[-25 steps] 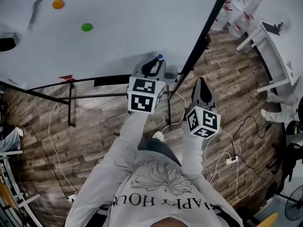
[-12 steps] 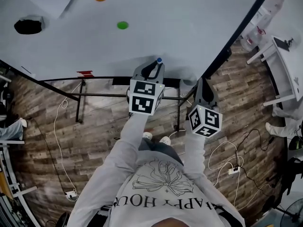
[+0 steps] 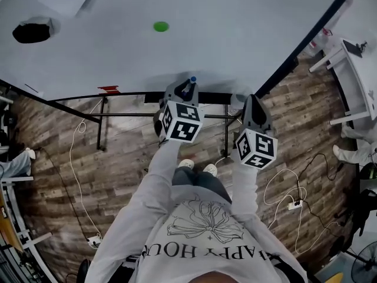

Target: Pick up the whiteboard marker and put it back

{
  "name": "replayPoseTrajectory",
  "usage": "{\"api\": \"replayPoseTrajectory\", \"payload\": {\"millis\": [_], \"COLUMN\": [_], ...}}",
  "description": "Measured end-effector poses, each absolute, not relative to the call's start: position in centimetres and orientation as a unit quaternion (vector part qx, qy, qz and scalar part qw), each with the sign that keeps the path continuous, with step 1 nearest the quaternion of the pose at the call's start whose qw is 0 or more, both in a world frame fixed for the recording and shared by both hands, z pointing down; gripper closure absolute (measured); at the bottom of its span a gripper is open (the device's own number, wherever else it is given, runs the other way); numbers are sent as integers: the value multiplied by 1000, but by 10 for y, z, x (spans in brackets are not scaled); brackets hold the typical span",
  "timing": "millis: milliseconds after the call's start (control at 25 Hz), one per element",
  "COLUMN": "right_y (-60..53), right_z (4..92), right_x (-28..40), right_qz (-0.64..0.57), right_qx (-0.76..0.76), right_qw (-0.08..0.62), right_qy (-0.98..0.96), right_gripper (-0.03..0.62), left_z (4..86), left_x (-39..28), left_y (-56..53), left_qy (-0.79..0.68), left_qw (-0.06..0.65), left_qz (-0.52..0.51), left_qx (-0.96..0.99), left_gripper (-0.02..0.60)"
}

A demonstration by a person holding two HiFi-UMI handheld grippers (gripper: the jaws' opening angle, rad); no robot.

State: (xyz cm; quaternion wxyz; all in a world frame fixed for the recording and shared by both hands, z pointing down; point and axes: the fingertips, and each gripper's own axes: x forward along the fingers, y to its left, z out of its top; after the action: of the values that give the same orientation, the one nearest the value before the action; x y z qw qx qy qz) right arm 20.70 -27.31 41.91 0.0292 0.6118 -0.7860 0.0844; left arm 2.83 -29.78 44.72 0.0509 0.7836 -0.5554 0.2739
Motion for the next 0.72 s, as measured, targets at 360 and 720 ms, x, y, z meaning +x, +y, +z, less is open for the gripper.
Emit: {"api": "replayPoseTrajectory", "payload": {"millis": [360, 720], "right_y": [-275, -277], "right_z": [438, 451], "right_x": [216, 226], "right_qz": [94, 106], "right_qx": [630, 645], "right_qw": [56, 66], "right_qy": [-769, -754], "right_gripper": [591, 591], "left_z": [520, 567], "left_x": [17, 31], "left_y": [-306, -311], "left_qy": [-514, -471], "left_qw": [-63, -86], "left_qz": [454, 510], "left_qx": [725, 715], "left_gripper": [520, 520]}}
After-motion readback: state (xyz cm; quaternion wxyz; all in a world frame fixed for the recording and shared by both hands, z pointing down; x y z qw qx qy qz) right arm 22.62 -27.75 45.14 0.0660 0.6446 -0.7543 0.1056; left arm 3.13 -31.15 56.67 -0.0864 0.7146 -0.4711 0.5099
